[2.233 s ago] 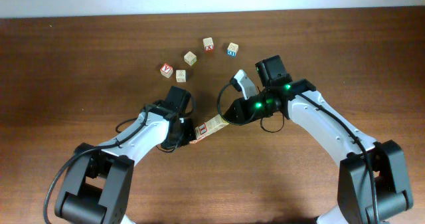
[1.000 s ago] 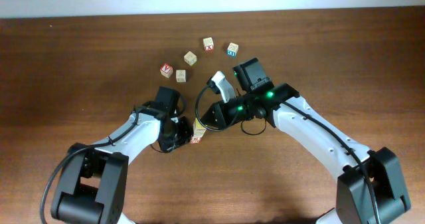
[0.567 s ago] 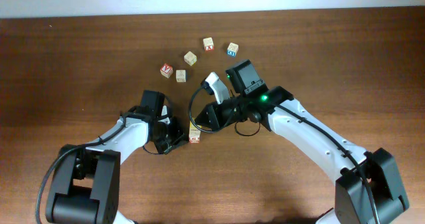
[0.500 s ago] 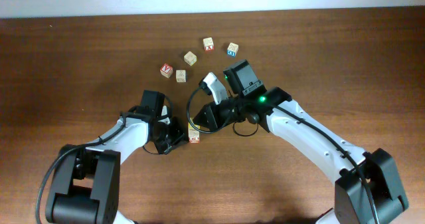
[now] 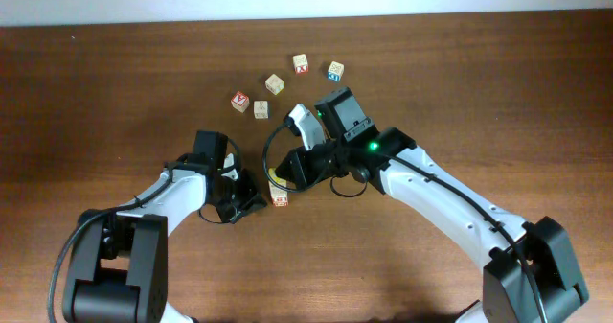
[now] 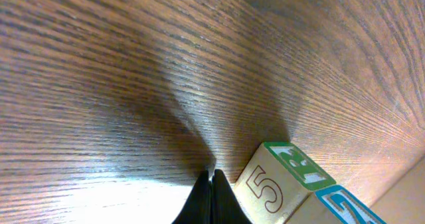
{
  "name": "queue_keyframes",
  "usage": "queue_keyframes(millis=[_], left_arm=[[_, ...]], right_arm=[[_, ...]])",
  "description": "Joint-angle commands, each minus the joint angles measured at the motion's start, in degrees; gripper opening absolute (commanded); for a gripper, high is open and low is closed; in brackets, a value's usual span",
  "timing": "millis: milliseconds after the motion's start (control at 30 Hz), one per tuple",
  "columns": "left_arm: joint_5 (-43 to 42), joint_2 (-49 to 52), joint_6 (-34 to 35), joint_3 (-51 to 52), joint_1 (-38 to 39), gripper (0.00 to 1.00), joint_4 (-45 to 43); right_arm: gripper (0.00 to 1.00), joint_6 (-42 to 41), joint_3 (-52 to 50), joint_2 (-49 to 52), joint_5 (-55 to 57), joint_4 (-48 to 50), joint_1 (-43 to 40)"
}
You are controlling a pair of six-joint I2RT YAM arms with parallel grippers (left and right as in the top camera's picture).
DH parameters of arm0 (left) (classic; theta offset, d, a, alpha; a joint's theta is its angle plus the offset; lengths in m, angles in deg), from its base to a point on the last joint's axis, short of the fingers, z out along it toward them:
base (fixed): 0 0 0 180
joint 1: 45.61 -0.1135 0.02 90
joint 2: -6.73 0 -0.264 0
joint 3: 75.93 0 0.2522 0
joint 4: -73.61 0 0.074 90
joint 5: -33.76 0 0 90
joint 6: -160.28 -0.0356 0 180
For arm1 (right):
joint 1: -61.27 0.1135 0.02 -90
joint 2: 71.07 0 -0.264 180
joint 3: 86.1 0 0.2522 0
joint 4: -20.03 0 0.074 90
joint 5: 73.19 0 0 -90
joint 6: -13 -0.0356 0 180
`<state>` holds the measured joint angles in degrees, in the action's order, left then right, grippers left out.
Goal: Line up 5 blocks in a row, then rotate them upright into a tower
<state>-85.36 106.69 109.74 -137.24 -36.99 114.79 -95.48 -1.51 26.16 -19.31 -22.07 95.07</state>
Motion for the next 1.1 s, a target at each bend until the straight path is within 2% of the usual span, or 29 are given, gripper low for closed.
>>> queue_keyframes(millis=[0, 567, 1067], left_arm=[[4.04, 0.74, -1.38, 1.75, -0.28, 0.0, 0.44], [4.07, 0.74, -1.38, 1.75, -0.28, 0.0, 0.44], [4.04, 0.74, -1.38, 1.75, -0.28, 0.0, 0.46]], right_arm=[[0.04, -0.04, -1.88, 3.72, 7.19, -2.51, 0.37], [0.04, 0.2, 2.56, 0.83, 6.6, -5.73, 1.51], [0.04, 0.2, 4.22, 0.83, 6.8, -4.74, 3.48]])
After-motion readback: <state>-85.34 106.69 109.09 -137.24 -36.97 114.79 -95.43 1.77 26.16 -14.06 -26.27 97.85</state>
